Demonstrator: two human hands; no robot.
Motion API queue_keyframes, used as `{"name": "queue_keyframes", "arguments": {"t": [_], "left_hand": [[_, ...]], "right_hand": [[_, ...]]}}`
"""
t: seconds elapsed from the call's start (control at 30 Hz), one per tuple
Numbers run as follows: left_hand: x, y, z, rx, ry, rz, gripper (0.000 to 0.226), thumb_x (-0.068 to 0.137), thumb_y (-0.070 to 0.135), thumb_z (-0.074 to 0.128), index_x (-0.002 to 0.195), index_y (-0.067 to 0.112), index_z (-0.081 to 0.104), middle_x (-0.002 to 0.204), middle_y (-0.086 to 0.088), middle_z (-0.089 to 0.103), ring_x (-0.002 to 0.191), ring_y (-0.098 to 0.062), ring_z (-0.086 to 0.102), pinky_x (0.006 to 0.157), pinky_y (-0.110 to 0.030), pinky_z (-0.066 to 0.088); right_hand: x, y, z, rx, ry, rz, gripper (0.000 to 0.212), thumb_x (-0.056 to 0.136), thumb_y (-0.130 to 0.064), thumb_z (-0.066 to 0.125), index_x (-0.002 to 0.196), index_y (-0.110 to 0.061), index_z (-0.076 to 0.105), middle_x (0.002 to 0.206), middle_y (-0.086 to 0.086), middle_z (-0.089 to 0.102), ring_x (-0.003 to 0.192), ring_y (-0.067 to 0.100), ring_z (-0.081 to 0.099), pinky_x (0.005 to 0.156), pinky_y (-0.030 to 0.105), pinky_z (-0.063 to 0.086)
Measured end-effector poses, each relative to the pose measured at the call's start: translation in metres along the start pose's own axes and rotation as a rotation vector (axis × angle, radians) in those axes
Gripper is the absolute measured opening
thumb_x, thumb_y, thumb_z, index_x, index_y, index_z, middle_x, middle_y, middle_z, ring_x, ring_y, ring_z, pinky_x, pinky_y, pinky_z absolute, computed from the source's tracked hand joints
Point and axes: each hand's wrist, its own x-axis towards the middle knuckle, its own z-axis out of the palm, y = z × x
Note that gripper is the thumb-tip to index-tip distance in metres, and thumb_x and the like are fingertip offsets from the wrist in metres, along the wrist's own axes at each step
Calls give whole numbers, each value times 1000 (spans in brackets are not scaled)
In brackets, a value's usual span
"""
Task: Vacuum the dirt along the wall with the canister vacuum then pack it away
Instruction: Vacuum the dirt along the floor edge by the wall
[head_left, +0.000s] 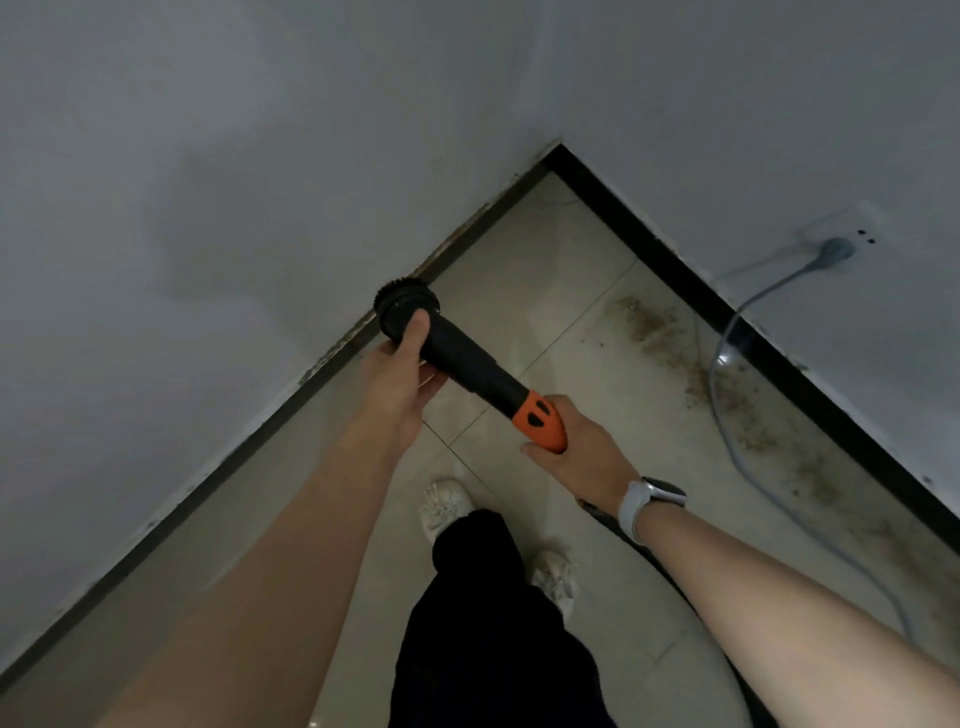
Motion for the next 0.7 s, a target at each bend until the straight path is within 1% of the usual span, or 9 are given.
{"name": "queue_keyframes", "arguments": {"t": [0.07, 0.13, 0.2, 0.3, 0.4, 0.5, 0.57, 0.63, 0.7], "left_hand": [[9, -11, -7, -60, -37, -39, 18, 92, 30, 57, 99, 13, 54, 105, -7, 64, 96, -18, 64, 83, -31, 53], [20, -28, -13, -25, -97, -49, 26, 94, 33, 54, 107, 11, 53, 110, -7, 63, 100, -19, 63, 84, -31, 52], [35, -49, -21, 133, -101, -41, 38, 94, 40, 51, 120, 12, 49, 115, -4, 60, 102, -19, 60, 85, -31, 49], [71, -88, -41, 417, -26, -11, 60, 93, 48, 49, 142, 17, 33, 133, -4, 48, 112, -20, 53, 90, -34, 46], [121, -130, -74, 694, 64, 42, 65, 93, 44, 52, 146, 15, 27, 143, -10, 41, 123, -26, 46, 99, -38, 41], [176, -175, -116, 879, 56, 50, 67, 92, 35, 58, 146, 13, 26, 147, -13, 36, 131, -29, 39, 102, -35, 34], [211, -202, -143, 989, 45, 53, 71, 90, 29, 61, 148, 11, 23, 150, -15, 30, 134, -29, 35, 105, -34, 32], [244, -225, -166, 1120, 45, 60, 78, 88, 28, 64, 149, 10, 18, 152, -16, 24, 136, -30, 31, 108, -36, 29], [273, -242, -183, 1243, 44, 75, 87, 85, 30, 68, 150, 10, 12, 154, -16, 17, 138, -32, 25, 111, -37, 25]], "right_hand": [[3, 17, 6, -76, 36, -54, 42, 86, -36, 64, 119, -22, 43, 83, -10, 56, 69, 12, 55, 59, 25, 41], [11, 35, 15, -130, 51, -107, 45, 88, -39, 61, 123, -20, 41, 92, -4, 58, 75, 18, 58, 64, 30, 46], [22, 55, 26, -156, 74, -131, 47, 89, -40, 58, 126, -19, 38, 97, 1, 59, 77, 22, 60, 67, 34, 49], [50, 82, 45, -188, 154, -160, 51, 90, -40, 57, 131, -19, 35, 92, 1, 57, 72, 23, 58, 63, 32, 46], [86, 108, 69, -263, 225, -173, 52, 90, -43, 56, 131, -19, 36, 85, 0, 58, 69, 22, 56, 61, 31, 44], [120, 142, 98, -407, 148, -183, 51, 89, -48, 54, 130, -22, 38, 91, 4, 66, 78, 28, 62, 62, 31, 43], [138, 167, 121, -538, 26, -248, 50, 88, -51, 53, 129, -26, 38, 94, 2, 67, 76, 24, 62, 61, 27, 38], [150, 190, 144, -640, -81, -295, 49, 89, -51, 51, 130, -28, 36, 94, 0, 67, 73, 20, 60, 60, 25, 37], [160, 210, 161, -676, -104, -305, 51, 90, -51, 48, 133, -28, 34, 92, -1, 66, 71, 19, 59, 60, 25, 39]]}}
